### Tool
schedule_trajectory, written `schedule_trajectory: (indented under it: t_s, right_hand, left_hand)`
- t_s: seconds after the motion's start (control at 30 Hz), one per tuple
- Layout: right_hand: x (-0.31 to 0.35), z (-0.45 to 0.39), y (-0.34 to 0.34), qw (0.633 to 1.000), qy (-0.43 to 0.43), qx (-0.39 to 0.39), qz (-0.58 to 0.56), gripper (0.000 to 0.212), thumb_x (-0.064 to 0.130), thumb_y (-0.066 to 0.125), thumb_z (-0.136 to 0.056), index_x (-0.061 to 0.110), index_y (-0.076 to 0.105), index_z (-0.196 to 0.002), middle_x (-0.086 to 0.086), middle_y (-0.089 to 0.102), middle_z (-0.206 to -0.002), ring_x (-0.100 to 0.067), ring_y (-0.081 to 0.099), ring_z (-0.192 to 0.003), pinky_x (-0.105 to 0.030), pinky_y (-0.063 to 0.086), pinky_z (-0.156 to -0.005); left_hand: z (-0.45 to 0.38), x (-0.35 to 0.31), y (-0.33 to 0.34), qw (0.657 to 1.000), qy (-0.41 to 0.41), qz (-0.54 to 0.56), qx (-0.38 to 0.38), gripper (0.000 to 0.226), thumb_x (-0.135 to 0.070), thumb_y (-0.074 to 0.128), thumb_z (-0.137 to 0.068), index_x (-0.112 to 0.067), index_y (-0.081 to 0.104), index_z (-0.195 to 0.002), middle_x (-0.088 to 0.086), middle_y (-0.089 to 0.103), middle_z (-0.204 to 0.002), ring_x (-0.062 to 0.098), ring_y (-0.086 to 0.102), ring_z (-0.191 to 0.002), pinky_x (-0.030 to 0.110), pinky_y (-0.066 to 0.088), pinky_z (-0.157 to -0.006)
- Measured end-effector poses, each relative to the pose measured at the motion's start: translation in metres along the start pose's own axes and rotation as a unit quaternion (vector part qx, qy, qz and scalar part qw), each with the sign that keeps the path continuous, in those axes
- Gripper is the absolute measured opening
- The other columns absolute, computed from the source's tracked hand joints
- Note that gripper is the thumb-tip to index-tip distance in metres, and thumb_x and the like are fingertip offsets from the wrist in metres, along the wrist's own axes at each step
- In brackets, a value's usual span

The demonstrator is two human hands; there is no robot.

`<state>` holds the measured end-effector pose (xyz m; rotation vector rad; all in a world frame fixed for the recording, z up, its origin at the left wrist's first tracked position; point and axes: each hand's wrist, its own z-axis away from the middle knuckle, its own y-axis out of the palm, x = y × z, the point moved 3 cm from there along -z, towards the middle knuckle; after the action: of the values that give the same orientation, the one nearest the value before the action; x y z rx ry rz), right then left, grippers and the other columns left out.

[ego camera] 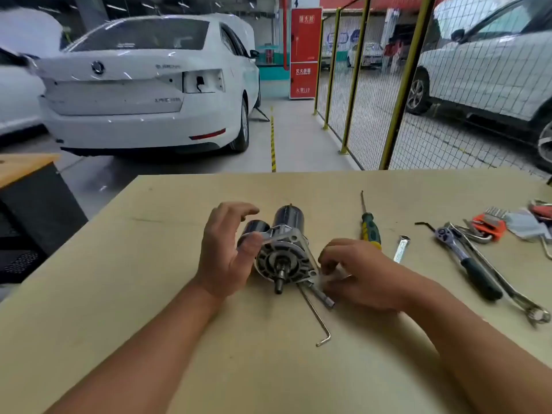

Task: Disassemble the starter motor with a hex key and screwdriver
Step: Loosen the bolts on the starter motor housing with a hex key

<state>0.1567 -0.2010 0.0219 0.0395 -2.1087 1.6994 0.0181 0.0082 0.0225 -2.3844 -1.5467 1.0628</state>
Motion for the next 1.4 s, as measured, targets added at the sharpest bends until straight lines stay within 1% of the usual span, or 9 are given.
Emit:
schedule_trajectory:
  t_s: [0.27, 0.4, 0.53, 0.6, 0.73, 0.9, 1.07, 1.2, 1.4]
  right_hand:
    - [-0.022, -0.008, 0.008, 0.982, 0.057, 0.067, 0.167, 0.02, 0.048, 0.051, -0.099, 0.036, 0.058, -0.113, 0.012, 0.05, -0.114, -0.016, 0.045, -0.109, -0.039, 0.041, -0.09]
    - [-0.021, -0.006, 0.007, 0.976, 0.069, 0.05, 0.2, 0.017, 0.044, 0.036, -0.103, 0.035, 0.048, -0.11, 0.013, 0.049, -0.11, -0.016, 0.045, -0.107, -0.037, 0.036, -0.087]
    - [-0.021, -0.003, 0.0, 0.989, 0.099, 0.004, 0.107, 0.01, 0.033, 0.042, -0.104, 0.031, 0.04, -0.095, 0.01, 0.053, -0.077, -0.023, 0.052, -0.08, -0.037, 0.036, -0.071]
    - [-0.022, -0.002, -0.002, 0.991, 0.117, -0.019, 0.064, 0.004, 0.027, 0.046, -0.104, 0.03, 0.046, -0.102, 0.008, 0.057, -0.077, -0.022, 0.054, -0.076, -0.038, 0.043, -0.068]
    - [-0.017, 0.001, -0.004, 0.985, 0.12, -0.115, -0.035, 0.032, 0.003, 0.052, -0.099, 0.024, 0.061, -0.121, 0.007, 0.067, -0.089, -0.012, 0.06, -0.085, -0.031, 0.047, -0.078]
    - [-0.012, 0.003, -0.002, 0.957, 0.141, -0.234, -0.099, 0.017, 0.007, 0.065, -0.095, 0.023, 0.072, -0.096, 0.011, 0.066, -0.075, -0.003, 0.059, -0.079, -0.01, 0.04, -0.065]
    - [-0.001, 0.008, -0.004, 0.951, 0.116, -0.265, -0.112, 0.017, 0.024, 0.067, -0.094, 0.033, 0.066, -0.08, 0.009, 0.062, -0.064, -0.01, 0.059, -0.061, -0.021, 0.046, -0.054]
    - [0.009, 0.013, -0.012, 0.941, 0.09, -0.28, -0.165, 0.015, 0.033, 0.066, -0.093, 0.031, 0.07, -0.079, 0.007, 0.048, -0.048, -0.01, 0.042, -0.041, -0.017, 0.032, -0.041]
    - [0.028, 0.021, -0.02, 0.941, 0.043, -0.241, -0.234, 0.013, 0.021, 0.071, -0.089, 0.023, 0.073, -0.077, 0.005, 0.044, -0.046, -0.007, 0.037, -0.04, -0.017, 0.031, -0.041]
  left_hand:
    - [-0.003, 0.011, 0.008, 0.997, -0.036, 0.061, -0.002, 0.072, -0.068, 0.038, -0.102, -0.004, 0.067, -0.118, 0.008, 0.061, -0.119, 0.023, 0.06, -0.118, 0.036, 0.046, -0.097]
    - [0.001, 0.018, 0.009, 0.992, -0.099, 0.078, 0.018, 0.05, -0.054, 0.052, -0.095, -0.012, 0.07, -0.115, 0.001, 0.061, -0.121, 0.016, 0.059, -0.121, 0.037, 0.049, -0.099]
    - [0.008, 0.022, 0.012, 0.98, -0.166, 0.095, 0.055, 0.046, -0.057, 0.06, -0.086, -0.026, 0.068, -0.119, -0.012, 0.059, -0.123, 0.008, 0.058, -0.122, 0.04, 0.052, -0.102]
    - [0.01, 0.026, 0.012, 0.975, -0.188, 0.091, 0.071, 0.051, -0.062, 0.062, -0.082, -0.033, 0.066, -0.124, -0.014, 0.056, -0.129, 0.002, 0.054, -0.126, 0.04, 0.05, -0.106]
    - [0.009, 0.035, 0.011, 0.95, -0.229, 0.158, 0.14, 0.063, -0.065, 0.069, -0.077, -0.038, 0.061, -0.133, -0.008, 0.058, -0.136, 0.007, 0.059, -0.126, 0.046, 0.051, -0.109]
    - [0.0, 0.038, 0.003, 0.944, -0.238, 0.138, 0.183, 0.074, -0.063, 0.077, -0.062, -0.034, 0.06, -0.128, 0.0, 0.056, -0.132, 0.013, 0.058, -0.125, 0.048, 0.055, -0.102]
    - [0.0, 0.023, -0.003, 0.952, -0.232, -0.042, 0.193, 0.084, -0.092, 0.068, -0.045, -0.043, 0.055, -0.112, -0.014, 0.053, -0.114, 0.01, 0.055, -0.112, 0.032, 0.049, -0.09]
    - [0.004, 0.009, -0.004, 0.941, -0.171, -0.195, 0.216, 0.091, -0.113, 0.035, -0.046, -0.045, 0.049, -0.105, -0.019, 0.049, -0.099, 0.006, 0.052, -0.094, 0.036, 0.046, -0.075]
    - [0.002, 0.026, -0.02, 0.971, -0.218, -0.023, 0.093, 0.054, -0.078, 0.067, -0.068, -0.025, 0.065, -0.077, -0.01, 0.06, -0.059, 0.003, 0.049, -0.051, 0.019, 0.04, -0.052]
